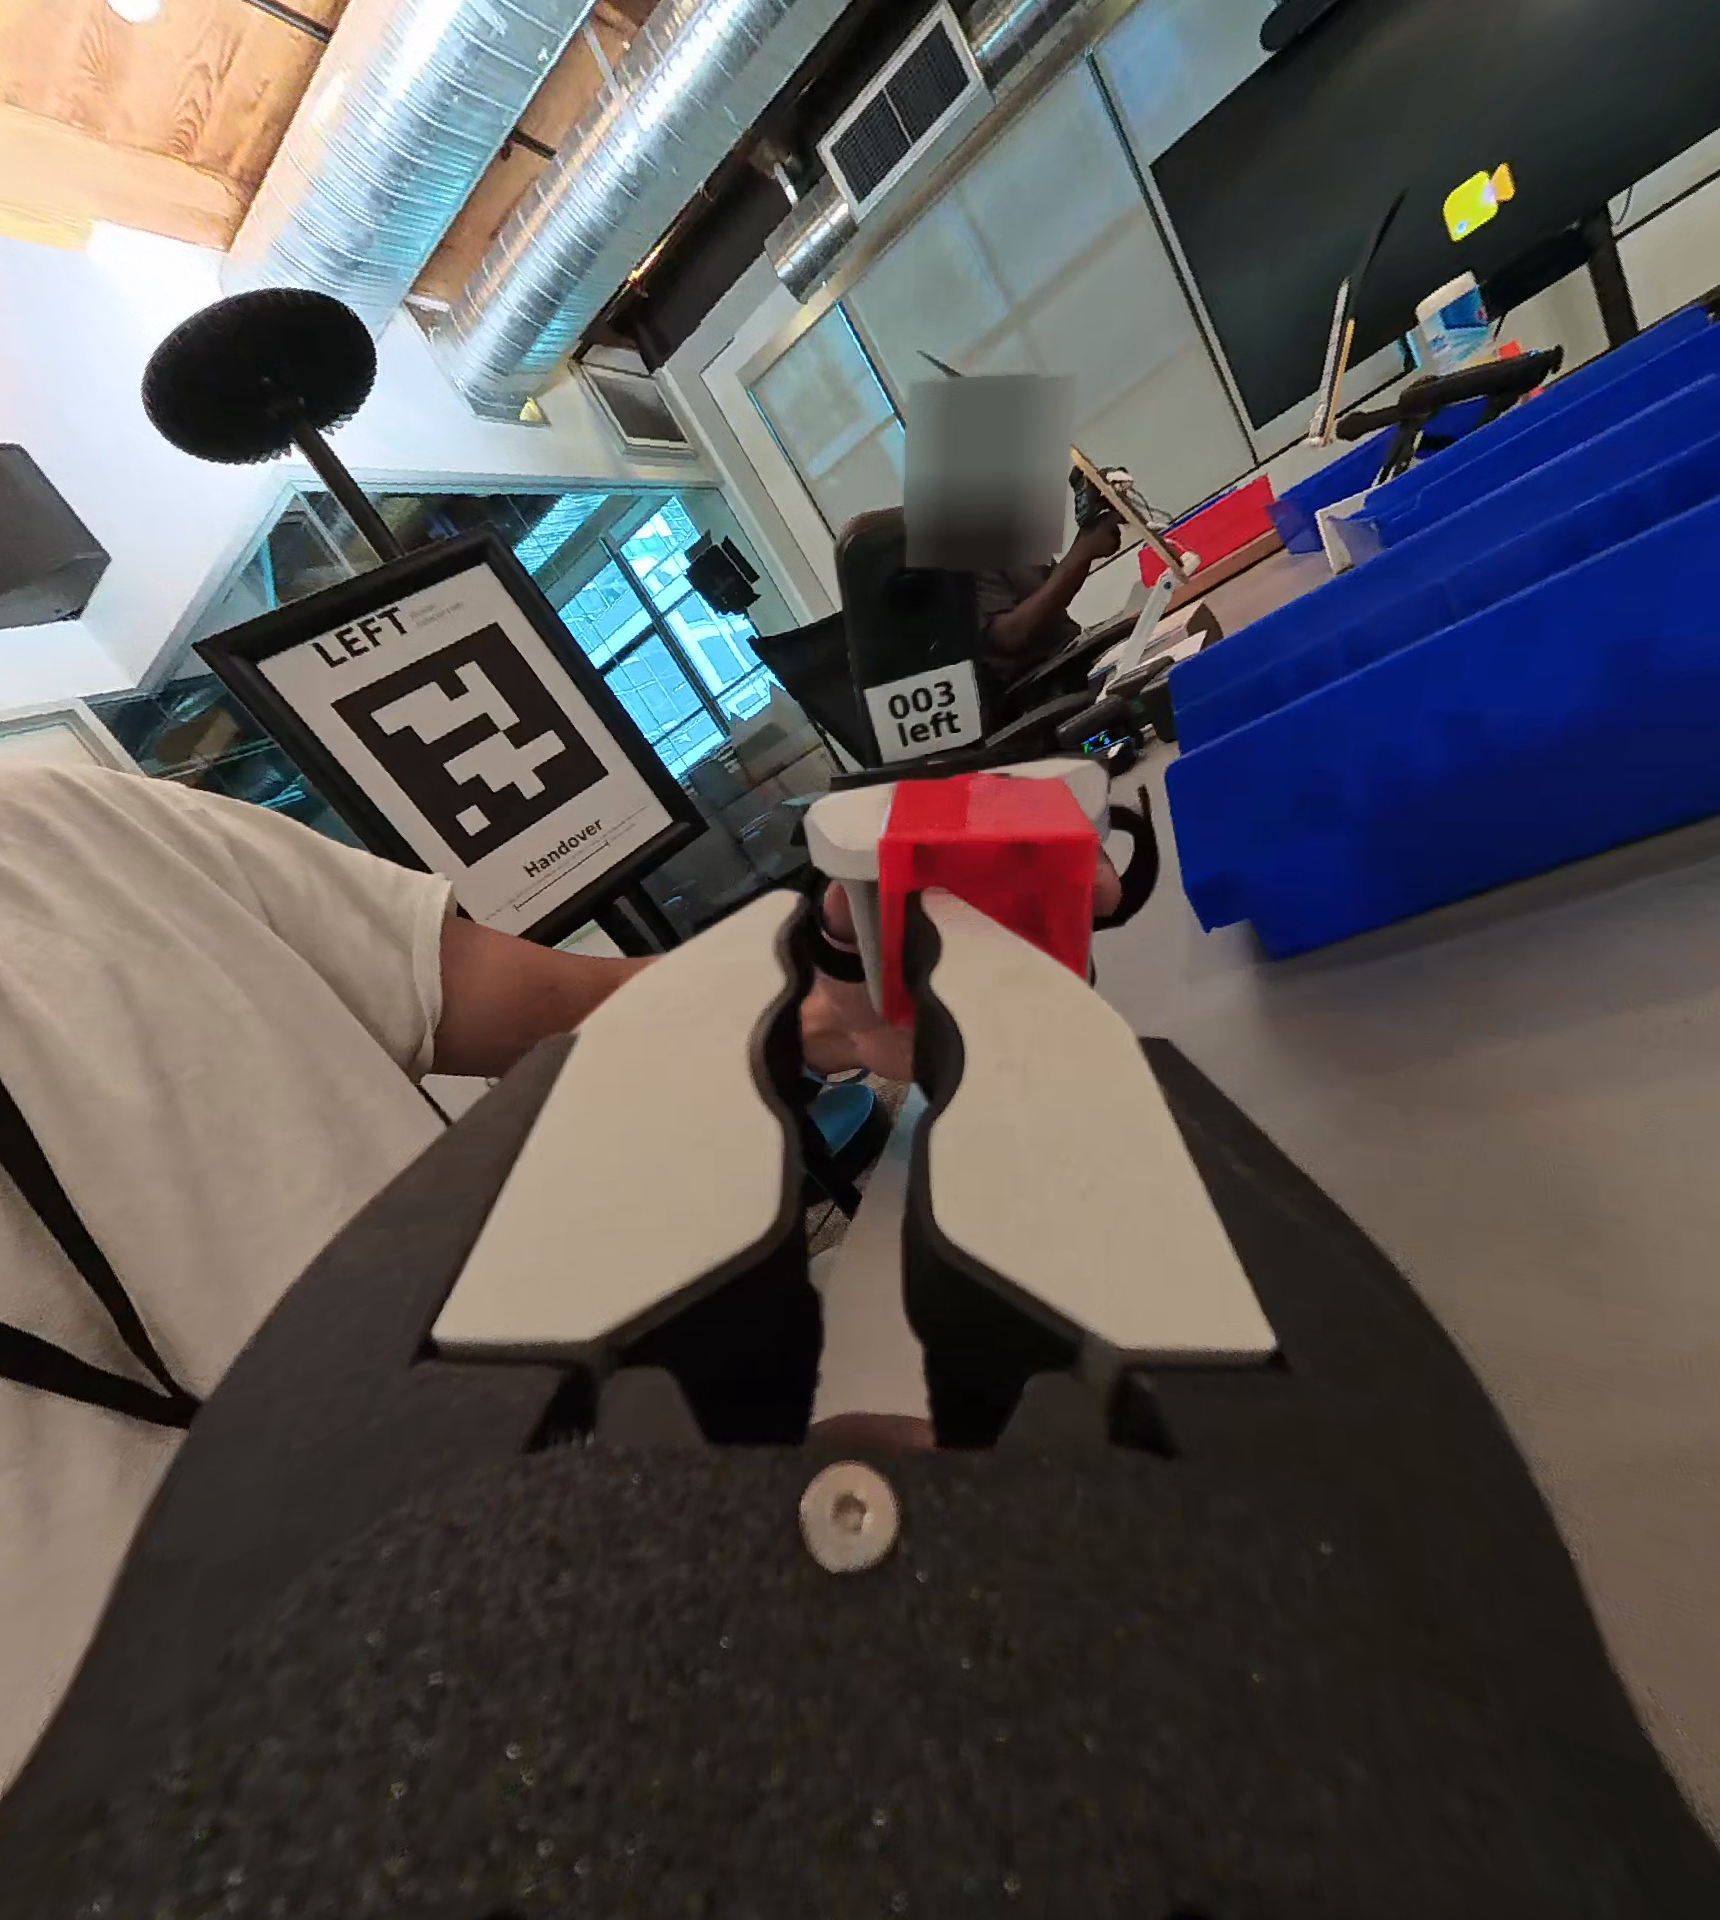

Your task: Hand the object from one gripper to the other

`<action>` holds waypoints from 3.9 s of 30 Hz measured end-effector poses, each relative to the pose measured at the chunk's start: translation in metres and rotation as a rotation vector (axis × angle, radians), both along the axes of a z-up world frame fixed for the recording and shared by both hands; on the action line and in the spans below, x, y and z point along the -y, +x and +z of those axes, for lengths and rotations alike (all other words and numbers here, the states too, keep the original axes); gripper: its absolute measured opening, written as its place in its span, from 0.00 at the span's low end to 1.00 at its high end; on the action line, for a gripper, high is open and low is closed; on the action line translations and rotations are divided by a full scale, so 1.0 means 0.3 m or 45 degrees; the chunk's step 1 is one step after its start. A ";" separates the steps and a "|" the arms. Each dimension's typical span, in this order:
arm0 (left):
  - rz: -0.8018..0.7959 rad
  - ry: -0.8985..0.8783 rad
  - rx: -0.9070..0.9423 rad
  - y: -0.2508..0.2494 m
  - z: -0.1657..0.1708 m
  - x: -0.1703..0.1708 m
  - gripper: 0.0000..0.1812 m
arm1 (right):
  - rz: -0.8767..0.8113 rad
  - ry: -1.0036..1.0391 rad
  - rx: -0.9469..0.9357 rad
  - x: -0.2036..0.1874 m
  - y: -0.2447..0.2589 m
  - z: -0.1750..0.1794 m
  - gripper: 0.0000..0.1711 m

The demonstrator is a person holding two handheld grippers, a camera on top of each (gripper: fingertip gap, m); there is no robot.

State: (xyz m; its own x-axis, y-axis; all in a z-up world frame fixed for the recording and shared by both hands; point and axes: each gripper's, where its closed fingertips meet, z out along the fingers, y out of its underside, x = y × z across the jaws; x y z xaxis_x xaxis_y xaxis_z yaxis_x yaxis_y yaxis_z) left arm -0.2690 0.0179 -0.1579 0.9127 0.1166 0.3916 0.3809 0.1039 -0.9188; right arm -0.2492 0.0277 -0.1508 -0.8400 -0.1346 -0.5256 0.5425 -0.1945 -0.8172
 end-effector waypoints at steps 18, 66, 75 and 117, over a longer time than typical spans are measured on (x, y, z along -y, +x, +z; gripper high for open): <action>0.352 -0.718 -0.231 -0.098 -0.177 0.049 0.21 | -0.791 1.464 -1.485 -0.064 -0.169 -0.245 0.01; 0.483 -1.002 -0.917 -0.145 -0.130 0.150 0.34 | -0.554 0.708 -0.379 0.015 -0.110 -0.141 0.35; 0.465 -1.325 -1.359 -0.060 -0.193 -0.001 0.34 | -0.596 0.779 -0.130 0.073 -0.123 -0.236 0.28; 0.025 -0.198 0.074 0.038 -0.034 -0.030 0.20 | -0.182 0.005 0.017 0.028 -0.046 -0.034 0.26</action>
